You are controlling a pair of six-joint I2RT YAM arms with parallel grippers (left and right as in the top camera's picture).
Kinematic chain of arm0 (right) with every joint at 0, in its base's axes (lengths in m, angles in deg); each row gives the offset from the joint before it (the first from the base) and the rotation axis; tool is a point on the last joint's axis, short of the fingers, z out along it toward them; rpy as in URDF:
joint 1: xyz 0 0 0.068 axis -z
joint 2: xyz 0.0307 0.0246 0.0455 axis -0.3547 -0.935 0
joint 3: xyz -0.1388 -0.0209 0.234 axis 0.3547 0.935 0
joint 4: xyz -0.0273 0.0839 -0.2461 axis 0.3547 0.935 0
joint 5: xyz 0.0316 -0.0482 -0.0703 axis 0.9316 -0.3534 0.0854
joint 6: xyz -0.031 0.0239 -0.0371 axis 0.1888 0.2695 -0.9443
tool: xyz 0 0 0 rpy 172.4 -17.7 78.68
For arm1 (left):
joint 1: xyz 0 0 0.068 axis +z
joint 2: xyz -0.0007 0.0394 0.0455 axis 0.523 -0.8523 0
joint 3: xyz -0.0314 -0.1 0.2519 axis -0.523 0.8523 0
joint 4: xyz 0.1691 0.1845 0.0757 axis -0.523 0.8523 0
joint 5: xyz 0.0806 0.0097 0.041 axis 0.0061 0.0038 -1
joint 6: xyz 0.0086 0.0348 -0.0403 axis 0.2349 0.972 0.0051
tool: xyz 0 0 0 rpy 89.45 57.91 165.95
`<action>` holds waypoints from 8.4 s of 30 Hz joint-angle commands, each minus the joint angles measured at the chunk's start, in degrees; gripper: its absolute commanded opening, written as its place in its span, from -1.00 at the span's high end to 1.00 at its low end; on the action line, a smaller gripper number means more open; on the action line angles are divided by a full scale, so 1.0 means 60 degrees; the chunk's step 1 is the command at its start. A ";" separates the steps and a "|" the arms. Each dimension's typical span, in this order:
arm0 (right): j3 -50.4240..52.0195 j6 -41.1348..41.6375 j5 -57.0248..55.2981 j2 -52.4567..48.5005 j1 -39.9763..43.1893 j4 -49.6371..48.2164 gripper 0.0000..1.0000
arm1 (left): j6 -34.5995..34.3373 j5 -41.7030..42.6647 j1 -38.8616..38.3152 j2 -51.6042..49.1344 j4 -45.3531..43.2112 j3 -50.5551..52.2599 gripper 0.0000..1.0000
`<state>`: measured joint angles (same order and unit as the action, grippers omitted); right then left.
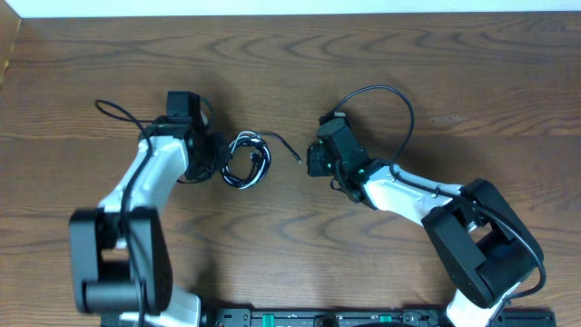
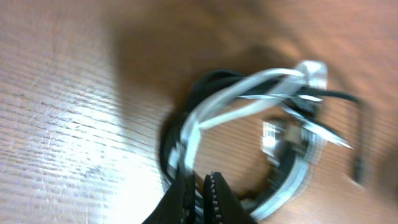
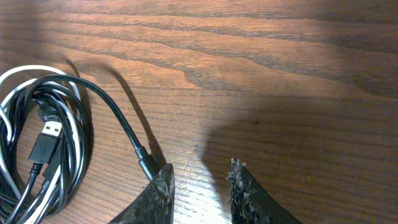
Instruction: Untangle cables
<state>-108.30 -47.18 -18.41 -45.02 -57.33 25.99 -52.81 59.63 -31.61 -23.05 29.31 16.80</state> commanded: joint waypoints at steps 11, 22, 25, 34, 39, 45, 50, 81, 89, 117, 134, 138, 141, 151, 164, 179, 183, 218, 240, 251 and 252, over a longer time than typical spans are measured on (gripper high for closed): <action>-0.0127 -0.0047 -0.0117 -0.0058 -0.0047 -0.0015 0.49 | 0.1410 0.0361 -0.0820 0.0517 0.0313 0.0076 0.29; -0.0127 -0.0044 -0.0117 -0.0058 -0.0047 -0.0011 0.47 | 0.1475 0.0361 -0.1359 -0.1260 -0.0015 0.0076 0.29; -0.0127 -0.0047 -0.0117 -0.0058 -0.0047 -0.0011 0.46 | 0.1475 0.0361 -0.1359 -0.1370 -0.0098 0.0076 0.29; -0.0127 -0.0047 -0.0117 -0.0058 -0.0051 -0.0011 0.43 | 0.1475 0.0368 -0.1359 -0.1370 -0.0087 0.0076 0.29; -0.0127 -0.0044 -0.0117 -0.0058 -0.0047 -0.0011 0.42 | 0.1483 0.0368 -0.1410 -0.1370 -0.0087 0.0076 0.29; -0.0127 -0.0044 -0.0117 -0.0058 -0.0051 -0.0011 0.41 | 0.1723 0.0364 -0.1865 -0.1370 -0.0091 0.0076 0.29; -0.0127 -0.0044 -0.0117 -0.0058 -0.0051 -0.0011 0.39 | 0.1719 0.0361 -0.2204 -0.1370 -0.0211 0.0076 0.28; -0.0127 -0.0047 -0.0117 -0.0058 -0.0051 -0.0011 0.38 | 0.2087 0.0437 -0.2922 -0.1373 -0.0302 0.0076 0.31; -0.0127 -0.0047 -0.0117 -0.0058 -0.0051 -0.0007 0.38 | 0.2153 0.0444 -0.2827 -0.1373 -0.0368 0.0076 0.34; -0.0127 -0.0047 -0.0117 -0.0058 -0.0047 -0.0004 0.38 | 0.4430 0.4477 -0.1523 -0.1370 0.0823 0.0076 0.85; -0.0127 -0.0047 -0.0117 -0.0058 -0.0051 -0.0007 0.38 | 0.4320 0.3778 -0.2218 -0.1370 0.2579 0.0106 0.84; -0.0127 -0.0047 -0.0117 -0.0058 -0.0047 -0.0004 0.38 | 0.4291 0.3676 -0.2306 -0.1370 0.2776 0.0219 0.85; -0.0127 -0.0044 -0.0117 -0.0058 -0.0051 -0.0007 0.38 | 0.4288 0.3679 -0.2404 -0.1370 0.2776 0.0382 0.75; -0.0127 -0.0047 -0.0117 -0.0058 -0.0051 -0.0007 0.38 | 0.3909 0.3679 -0.2455 -0.1362 0.2820 0.0645 0.15; -0.0127 -0.0044 -0.0117 -0.0058 -0.0051 -0.0007 0.37 | 0.3268 0.3235 -0.2160 -0.1173 0.2069 -0.0390 0.39; -0.0127 -0.0044 -0.0117 -0.0058 -0.0051 -0.0007 0.37 | 0.1519 0.2157 -0.2426 -0.1177 0.1439 0.0007 0.38; -0.0127 -0.0044 -0.0117 -0.0058 -0.0051 -0.0007 0.37 | 0.1075 0.1439 -0.2703 -0.1184 0.1446 0.0007 0.39; -0.0127 -0.0047 -0.0117 -0.0058 -0.0051 -0.0004 0.37 | -0.1774 -0.3894 -0.2656 -0.1188 0.0426 0.0984 0.53; -0.0127 -0.0047 -0.0117 -0.0058 -0.0051 -0.0011 0.36 | 0.0127 0.0889 -0.0375 -0.0743 -0.0233 0.0397 0.53; -0.0127 -0.0047 -0.0117 -0.0058 -0.0051 -0.0011 0.35 | 0.1118 0.0929 -0.0423 -0.0295 0.0841 0.0565 0.45; -0.0127 -0.0044 -0.0117 -0.0058 -0.0051 -0.0011 0.36 | 0.1118 0.0900 -0.0419 -0.0295 0.0867 0.0616 0.45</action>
<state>-108.28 -47.18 -18.41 -45.02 -57.33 25.93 -49.22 64.37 -33.90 -25.33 33.55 20.36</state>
